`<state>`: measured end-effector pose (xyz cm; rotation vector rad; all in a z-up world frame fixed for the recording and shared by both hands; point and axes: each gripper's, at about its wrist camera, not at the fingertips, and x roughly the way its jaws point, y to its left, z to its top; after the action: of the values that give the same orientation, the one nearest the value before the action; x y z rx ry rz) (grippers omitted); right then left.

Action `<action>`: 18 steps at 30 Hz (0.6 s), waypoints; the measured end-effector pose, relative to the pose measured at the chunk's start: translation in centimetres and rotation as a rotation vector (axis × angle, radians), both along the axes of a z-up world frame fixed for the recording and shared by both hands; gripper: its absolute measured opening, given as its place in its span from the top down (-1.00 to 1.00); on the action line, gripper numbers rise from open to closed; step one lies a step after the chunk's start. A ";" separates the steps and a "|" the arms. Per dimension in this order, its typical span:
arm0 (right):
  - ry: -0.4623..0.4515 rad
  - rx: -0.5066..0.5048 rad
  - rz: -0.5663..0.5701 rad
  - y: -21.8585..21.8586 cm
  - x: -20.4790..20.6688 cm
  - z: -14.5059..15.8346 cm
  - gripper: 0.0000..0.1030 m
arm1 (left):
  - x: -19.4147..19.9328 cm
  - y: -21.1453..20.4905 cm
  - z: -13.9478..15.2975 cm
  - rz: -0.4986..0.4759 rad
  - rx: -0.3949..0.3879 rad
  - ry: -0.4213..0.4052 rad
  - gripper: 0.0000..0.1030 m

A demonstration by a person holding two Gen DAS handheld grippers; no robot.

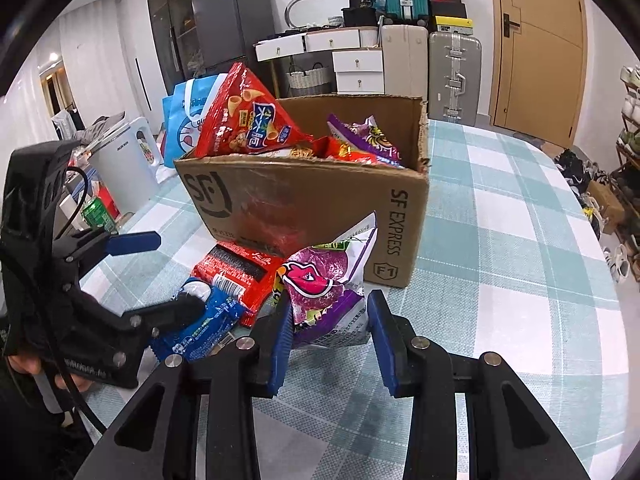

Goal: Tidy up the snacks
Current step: 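Grasp the blue Oreo packet with the left tool while the right tool grasps the purple candy bag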

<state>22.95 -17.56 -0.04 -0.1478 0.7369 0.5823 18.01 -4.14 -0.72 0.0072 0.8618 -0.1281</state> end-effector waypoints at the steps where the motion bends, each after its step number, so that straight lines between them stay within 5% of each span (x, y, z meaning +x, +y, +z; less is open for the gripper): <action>1: 0.002 0.000 0.000 0.0 0.0 0.0 0.29 | -0.1 -0.3 0.0 -0.010 0.006 -0.001 -0.99; 7: 0.013 -0.002 -0.004 -0.1 0.3 -0.2 0.29 | -0.8 -2.3 0.0 -0.063 0.052 -0.002 -0.92; 12: 0.017 -0.005 -0.001 0.1 0.3 -0.4 0.29 | -0.8 -3.1 -0.8 -0.115 0.054 0.036 -0.47; 16: 0.018 -0.005 -0.001 0.1 0.4 -0.4 0.29 | -1.2 -3.5 -0.9 -0.143 0.056 0.031 0.09; 18: 0.015 -0.002 0.001 0.1 0.3 -0.4 0.29 | -1.5 -3.6 -0.7 -0.155 0.048 0.026 0.18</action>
<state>23.29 -17.41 -0.43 -0.1458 0.7525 0.5843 16.47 -7.75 -1.45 0.1174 0.8894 -0.2534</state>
